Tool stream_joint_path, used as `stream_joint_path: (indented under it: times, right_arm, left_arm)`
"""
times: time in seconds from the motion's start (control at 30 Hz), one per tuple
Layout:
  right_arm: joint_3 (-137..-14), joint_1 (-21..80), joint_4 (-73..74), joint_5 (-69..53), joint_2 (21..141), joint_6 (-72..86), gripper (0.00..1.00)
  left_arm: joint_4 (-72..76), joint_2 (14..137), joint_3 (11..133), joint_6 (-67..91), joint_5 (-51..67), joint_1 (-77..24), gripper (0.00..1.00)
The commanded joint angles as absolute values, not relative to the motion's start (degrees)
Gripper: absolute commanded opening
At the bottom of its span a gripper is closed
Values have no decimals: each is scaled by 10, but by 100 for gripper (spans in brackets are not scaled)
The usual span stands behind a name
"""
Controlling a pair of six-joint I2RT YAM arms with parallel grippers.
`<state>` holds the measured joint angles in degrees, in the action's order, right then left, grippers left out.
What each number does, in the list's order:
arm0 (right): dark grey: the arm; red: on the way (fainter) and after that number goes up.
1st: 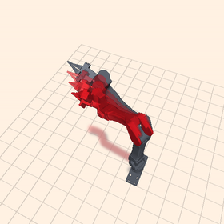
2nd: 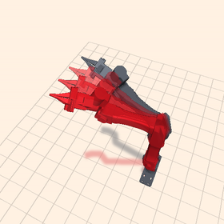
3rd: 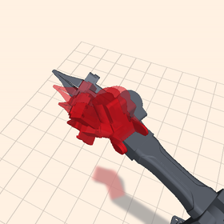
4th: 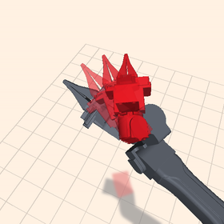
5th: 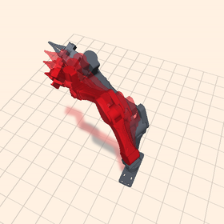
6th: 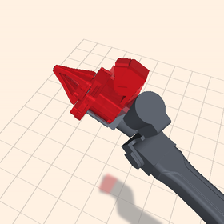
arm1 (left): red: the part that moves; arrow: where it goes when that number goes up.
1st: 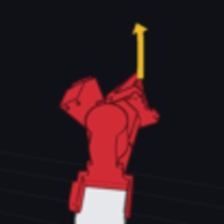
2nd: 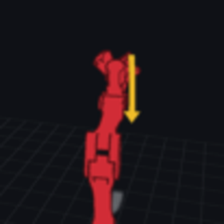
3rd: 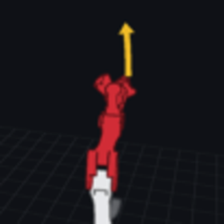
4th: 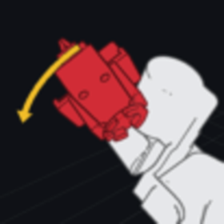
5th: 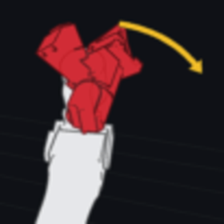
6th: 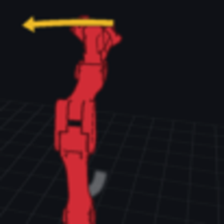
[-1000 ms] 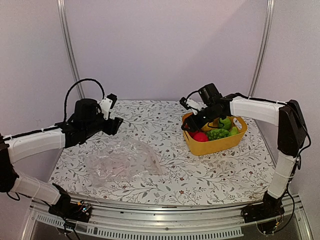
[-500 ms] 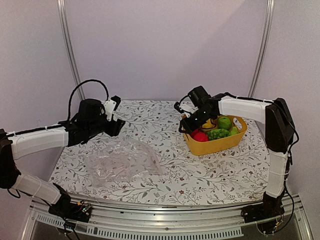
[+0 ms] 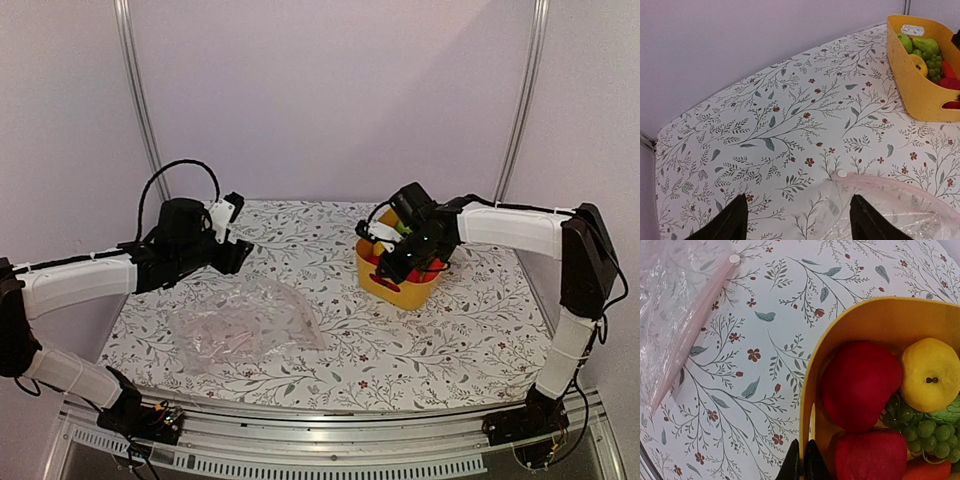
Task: Place the food in the zip-top bag and seal the zipper
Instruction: Adjust the bin at the center of the board, then adjust the zipper food storage bag at the center of the board.
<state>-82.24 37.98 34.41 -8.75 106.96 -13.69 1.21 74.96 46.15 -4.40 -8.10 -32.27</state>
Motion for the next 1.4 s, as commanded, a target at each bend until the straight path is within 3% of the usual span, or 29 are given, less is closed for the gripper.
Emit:
stream_joint_path:
  times: [0.0, 0.17, 0.47, 0.5, 0.57, 0.63, 0.77, 0.83, 1.03, 1.2, 1.37]
  right_arm:
    - [-730, 386, 384, -122, 996, -209, 0]
    - [-638, 385, 438, -178, 894, -326, 0]
    - [-477, 385, 443, -91, 719, -427, 0]
    - [-467, 385, 440, -85, 707, -437, 4]
    - [-465, 385, 441, -85, 677, -443, 25]
    - [-485, 385, 453, -110, 656, -443, 39]
    - [-530, 385, 447, -182, 617, -420, 55]
    - [-543, 385, 421, -214, 605, -393, 57]
    - [-601, 385, 365, -273, 649, -324, 58]
    - [-662, 385, 304, -291, 740, -227, 56]
    - [-730, 386, 280, -367, 856, -119, 55]
  left_arm:
    - [2, 743, 476, -40, -75, -334, 69]
    - [2, 741, 478, -27, -23, -339, 69]
    - [-56, 736, 508, 13, 1, -432, 70]
    - [-58, 731, 510, 15, -17, -460, 71]
    - [-79, 729, 522, 43, -61, -495, 72]
    - [-115, 727, 538, 87, -99, -520, 72]
    - [-192, 726, 564, 225, -182, -552, 73]
    - [-243, 735, 586, 284, -208, -571, 73]
    - [-316, 763, 598, 250, -318, -708, 76]
    - [-429, 816, 635, 325, -343, -721, 79]
    - [-495, 782, 616, 451, -398, -721, 85]
